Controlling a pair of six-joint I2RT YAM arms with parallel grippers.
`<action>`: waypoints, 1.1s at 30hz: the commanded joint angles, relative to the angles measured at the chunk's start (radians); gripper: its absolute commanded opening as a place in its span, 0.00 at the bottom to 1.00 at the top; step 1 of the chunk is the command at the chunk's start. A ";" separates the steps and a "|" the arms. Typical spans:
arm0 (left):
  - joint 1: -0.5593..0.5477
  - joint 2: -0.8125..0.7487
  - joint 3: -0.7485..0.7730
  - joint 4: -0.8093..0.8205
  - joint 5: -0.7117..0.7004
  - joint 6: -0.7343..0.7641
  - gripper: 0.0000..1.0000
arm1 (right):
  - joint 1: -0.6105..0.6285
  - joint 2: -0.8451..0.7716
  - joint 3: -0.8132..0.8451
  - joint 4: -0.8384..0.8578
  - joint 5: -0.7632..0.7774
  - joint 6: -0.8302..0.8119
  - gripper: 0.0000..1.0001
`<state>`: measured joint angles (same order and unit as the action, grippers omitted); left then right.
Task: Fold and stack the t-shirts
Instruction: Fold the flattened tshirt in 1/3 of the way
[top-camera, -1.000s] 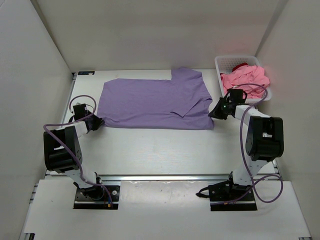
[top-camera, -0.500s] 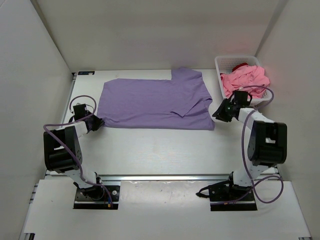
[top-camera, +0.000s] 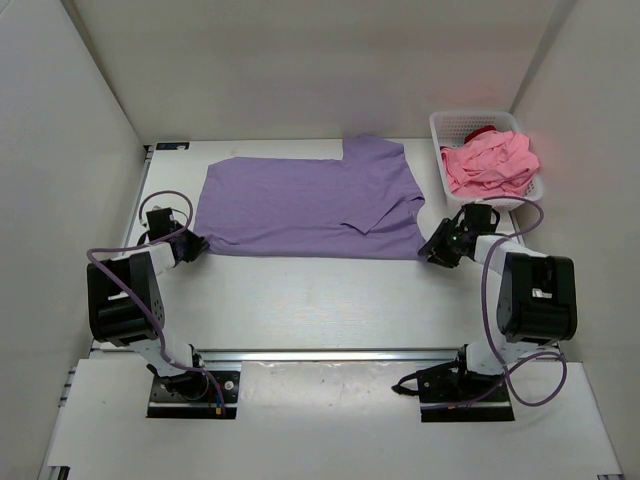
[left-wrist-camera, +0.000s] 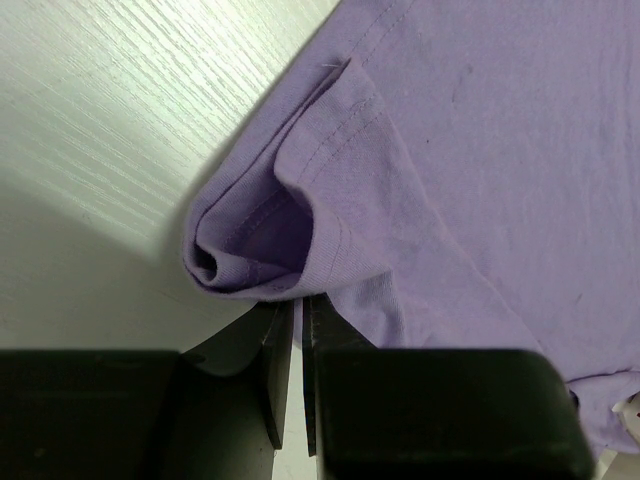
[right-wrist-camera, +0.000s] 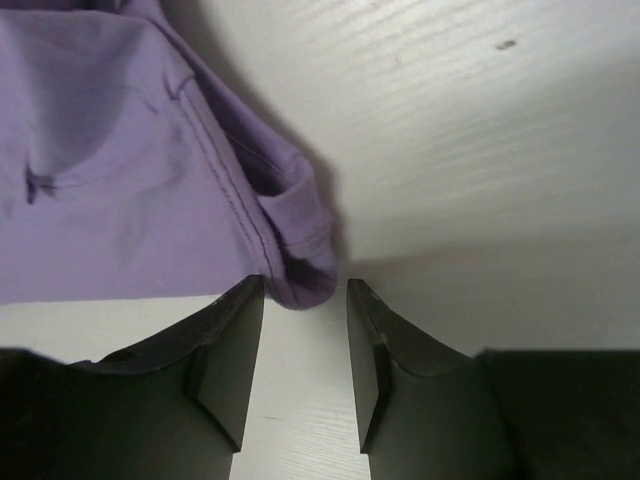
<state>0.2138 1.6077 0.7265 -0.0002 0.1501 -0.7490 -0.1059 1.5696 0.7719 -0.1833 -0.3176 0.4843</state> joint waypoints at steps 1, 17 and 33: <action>0.007 -0.045 0.008 0.002 -0.004 0.008 0.00 | -0.009 0.038 0.006 0.083 -0.023 0.040 0.35; 0.084 -0.235 -0.145 -0.210 -0.063 0.063 0.00 | -0.080 -0.255 -0.285 0.003 -0.009 0.056 0.00; 0.030 -0.189 -0.118 -0.048 0.022 -0.045 0.31 | -0.127 -0.453 -0.376 -0.058 -0.109 0.036 0.00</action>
<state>0.2714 1.3487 0.5587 -0.1425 0.1116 -0.7326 -0.2245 1.1133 0.3779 -0.2760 -0.3912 0.5301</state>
